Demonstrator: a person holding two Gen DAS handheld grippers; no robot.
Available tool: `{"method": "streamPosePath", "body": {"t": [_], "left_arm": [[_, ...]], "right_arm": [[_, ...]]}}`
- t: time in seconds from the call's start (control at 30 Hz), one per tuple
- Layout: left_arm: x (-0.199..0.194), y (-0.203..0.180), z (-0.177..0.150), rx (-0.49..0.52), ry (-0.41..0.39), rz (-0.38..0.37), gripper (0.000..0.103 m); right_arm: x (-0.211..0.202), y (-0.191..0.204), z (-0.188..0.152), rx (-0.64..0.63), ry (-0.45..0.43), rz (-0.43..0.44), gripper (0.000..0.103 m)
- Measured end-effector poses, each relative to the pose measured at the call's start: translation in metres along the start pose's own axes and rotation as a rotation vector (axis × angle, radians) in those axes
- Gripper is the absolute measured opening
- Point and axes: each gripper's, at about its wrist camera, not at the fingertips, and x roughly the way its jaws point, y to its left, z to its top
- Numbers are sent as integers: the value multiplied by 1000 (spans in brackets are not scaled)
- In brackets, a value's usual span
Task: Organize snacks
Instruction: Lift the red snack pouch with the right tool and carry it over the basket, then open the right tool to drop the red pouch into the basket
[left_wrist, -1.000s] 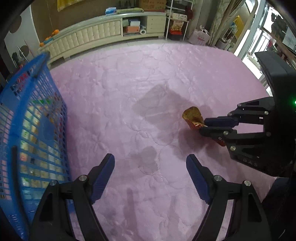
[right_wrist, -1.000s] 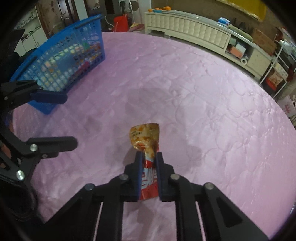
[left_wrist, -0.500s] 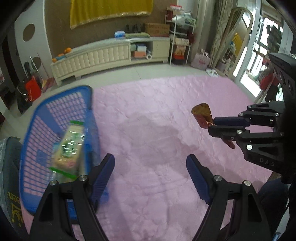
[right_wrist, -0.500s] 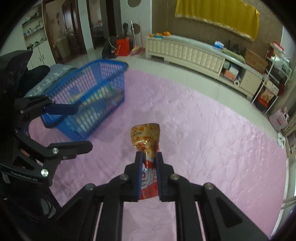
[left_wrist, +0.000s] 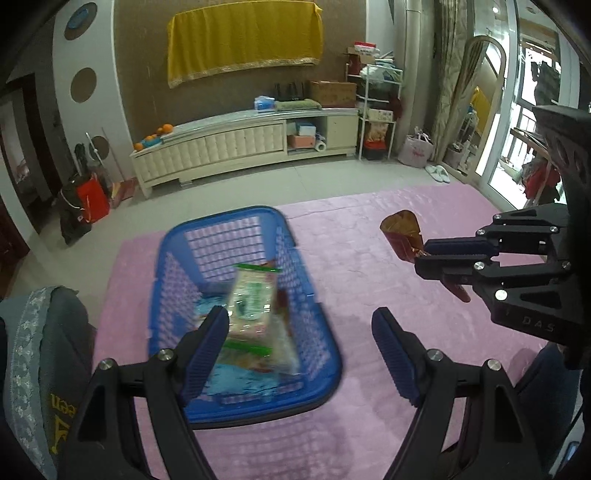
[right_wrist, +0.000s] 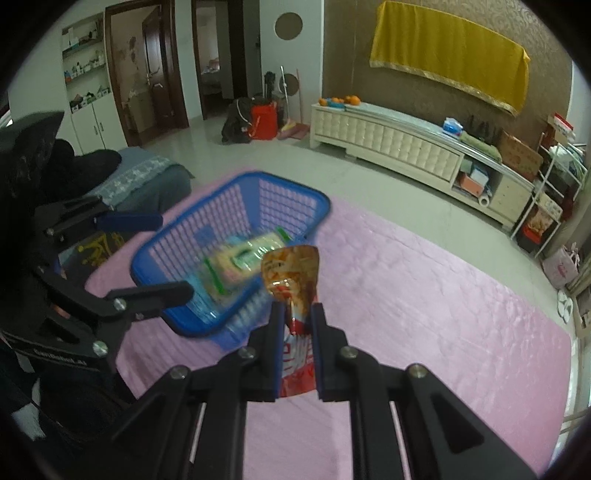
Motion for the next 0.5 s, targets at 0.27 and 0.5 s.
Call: {"method": "streamPosePath", "body": {"t": [0.27, 0.5], "left_arm": [[-6, 44, -16, -31, -5, 54, 78], [-3, 81, -33, -106, 11, 62, 78]], "right_arm": [[34, 42, 24, 29, 43, 17, 17], [64, 64, 32, 40, 87, 13, 18]]}}
